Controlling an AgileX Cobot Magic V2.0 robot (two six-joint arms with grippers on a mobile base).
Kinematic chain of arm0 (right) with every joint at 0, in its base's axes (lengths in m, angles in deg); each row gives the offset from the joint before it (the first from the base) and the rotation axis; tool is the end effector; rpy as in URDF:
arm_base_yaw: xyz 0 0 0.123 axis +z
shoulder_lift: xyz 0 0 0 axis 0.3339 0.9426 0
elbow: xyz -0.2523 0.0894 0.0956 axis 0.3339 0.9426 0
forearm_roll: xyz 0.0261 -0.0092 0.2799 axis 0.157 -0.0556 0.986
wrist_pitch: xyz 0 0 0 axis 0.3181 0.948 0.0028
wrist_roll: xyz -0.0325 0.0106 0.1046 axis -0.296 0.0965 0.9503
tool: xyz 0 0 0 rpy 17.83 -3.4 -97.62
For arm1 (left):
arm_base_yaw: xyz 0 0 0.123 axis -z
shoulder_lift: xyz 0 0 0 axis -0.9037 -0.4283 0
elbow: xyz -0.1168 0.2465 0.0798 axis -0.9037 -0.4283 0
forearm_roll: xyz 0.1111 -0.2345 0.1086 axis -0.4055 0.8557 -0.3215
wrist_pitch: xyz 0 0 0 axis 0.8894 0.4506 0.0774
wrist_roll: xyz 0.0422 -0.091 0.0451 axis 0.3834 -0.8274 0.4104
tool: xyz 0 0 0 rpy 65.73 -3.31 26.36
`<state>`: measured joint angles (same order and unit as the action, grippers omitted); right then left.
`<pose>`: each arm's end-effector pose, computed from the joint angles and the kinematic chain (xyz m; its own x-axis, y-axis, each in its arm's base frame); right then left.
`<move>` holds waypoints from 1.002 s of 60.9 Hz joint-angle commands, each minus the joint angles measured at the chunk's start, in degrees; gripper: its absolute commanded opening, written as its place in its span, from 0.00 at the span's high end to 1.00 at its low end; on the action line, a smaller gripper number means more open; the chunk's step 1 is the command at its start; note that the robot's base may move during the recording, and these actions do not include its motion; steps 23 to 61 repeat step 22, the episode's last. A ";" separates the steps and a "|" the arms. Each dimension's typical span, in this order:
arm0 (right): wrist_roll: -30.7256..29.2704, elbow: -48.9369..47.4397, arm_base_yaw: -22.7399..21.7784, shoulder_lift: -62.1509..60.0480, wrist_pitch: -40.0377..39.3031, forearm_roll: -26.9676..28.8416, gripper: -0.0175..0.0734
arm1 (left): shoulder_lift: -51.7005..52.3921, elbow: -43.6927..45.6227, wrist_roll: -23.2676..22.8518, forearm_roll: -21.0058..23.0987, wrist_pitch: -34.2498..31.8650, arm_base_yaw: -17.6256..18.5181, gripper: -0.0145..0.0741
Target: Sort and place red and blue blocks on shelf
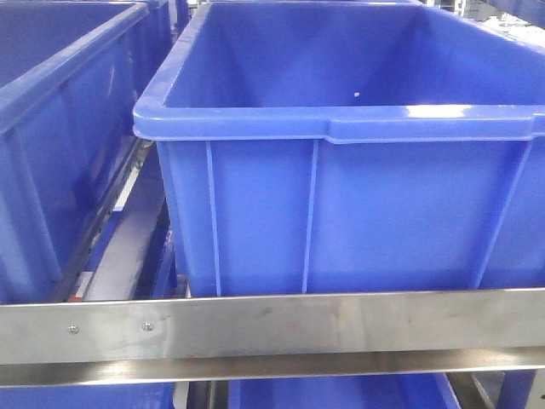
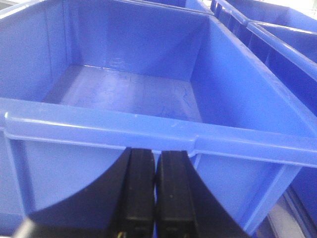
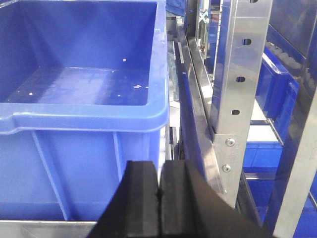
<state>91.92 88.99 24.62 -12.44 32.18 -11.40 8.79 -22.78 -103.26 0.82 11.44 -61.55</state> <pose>0.1064 0.0080 0.1958 -0.0129 0.0515 -0.9986 -0.0745 0.9958 0.0524 0.1061 -0.0050 0.2005 -0.0288 -0.1835 -0.9826 0.0425 0.9819 -0.1846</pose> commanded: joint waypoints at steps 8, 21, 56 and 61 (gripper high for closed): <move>-0.12 -1.28 -0.28 -1.18 -5.41 -0.69 0.75 | 0.99 -1.29 0.09 0.41 -5.20 0.02 0.68; -0.12 -1.28 -0.28 -1.18 -5.41 -0.69 0.75 | 0.99 -1.29 0.09 0.41 -5.20 0.02 0.68; -0.12 -1.28 -0.28 -1.18 -5.41 -0.69 0.75 | 0.99 -1.29 0.09 0.41 -5.20 0.02 0.68; -0.12 -1.28 -0.28 -1.18 -5.41 -0.69 0.75 | 0.99 -1.29 0.09 0.41 -5.20 0.02 0.68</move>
